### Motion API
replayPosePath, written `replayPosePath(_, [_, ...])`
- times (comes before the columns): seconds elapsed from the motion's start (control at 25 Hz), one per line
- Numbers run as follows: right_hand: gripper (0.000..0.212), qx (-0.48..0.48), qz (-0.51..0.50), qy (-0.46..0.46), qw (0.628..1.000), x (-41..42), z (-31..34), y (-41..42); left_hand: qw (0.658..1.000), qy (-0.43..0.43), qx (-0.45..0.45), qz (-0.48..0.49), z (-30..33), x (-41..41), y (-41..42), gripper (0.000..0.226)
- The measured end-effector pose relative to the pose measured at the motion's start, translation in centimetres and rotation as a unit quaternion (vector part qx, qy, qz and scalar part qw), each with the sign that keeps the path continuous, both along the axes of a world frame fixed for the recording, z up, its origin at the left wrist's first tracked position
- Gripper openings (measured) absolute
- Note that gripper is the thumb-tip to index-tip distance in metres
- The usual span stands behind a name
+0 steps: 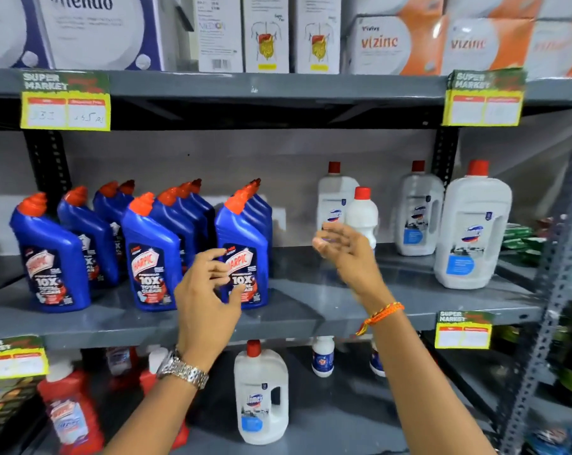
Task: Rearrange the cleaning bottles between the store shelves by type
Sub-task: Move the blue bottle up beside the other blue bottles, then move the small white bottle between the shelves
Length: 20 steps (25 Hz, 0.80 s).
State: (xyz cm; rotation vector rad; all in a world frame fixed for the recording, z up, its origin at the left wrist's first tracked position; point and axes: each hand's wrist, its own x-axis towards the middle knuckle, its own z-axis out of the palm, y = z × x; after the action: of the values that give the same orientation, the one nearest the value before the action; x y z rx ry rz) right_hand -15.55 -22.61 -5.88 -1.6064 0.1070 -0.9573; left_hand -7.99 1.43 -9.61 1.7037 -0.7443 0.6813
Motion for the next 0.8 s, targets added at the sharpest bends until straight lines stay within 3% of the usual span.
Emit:
replayPosePath(0.16, [0.031, 0.054, -0.125, -0.111, 0.984, -4.2, 1.2, -6.8, 0.99, -0.007, 0.026, -0.136, 1.4, -3.7, -6.1, 0.066])
replayPosePath(0.28, [0.051, 0.032, -0.14, -0.063, 0.988, -4.2, 2.1, -10.2, 0.971, 0.066, 0.087, -0.211, 2.5, -3.7, -12.0, 0.083])
replayPosePath(0.44, [0.081, -0.035, -0.099, 0.031, 0.994, -2.5, 3.7, -11.9, 0.935, 0.197, 0.174, -0.239, 2.6, -0.1, -18.7, 0.107])
replayPosePath(0.64, [0.078, -0.08, -0.082, 0.046, 0.992, -0.9, 3.4, -12.9, 0.913, 0.236, 0.204, -0.263, 0.8, 1.8, -23.8, 0.098])
replayPosePath(0.8, [0.072, -0.104, -0.103, 0.03, 0.989, -0.1, 2.4, -12.9, 0.914, 0.229, 0.182, -0.281, -0.7, 2.1, -25.1, 0.114])
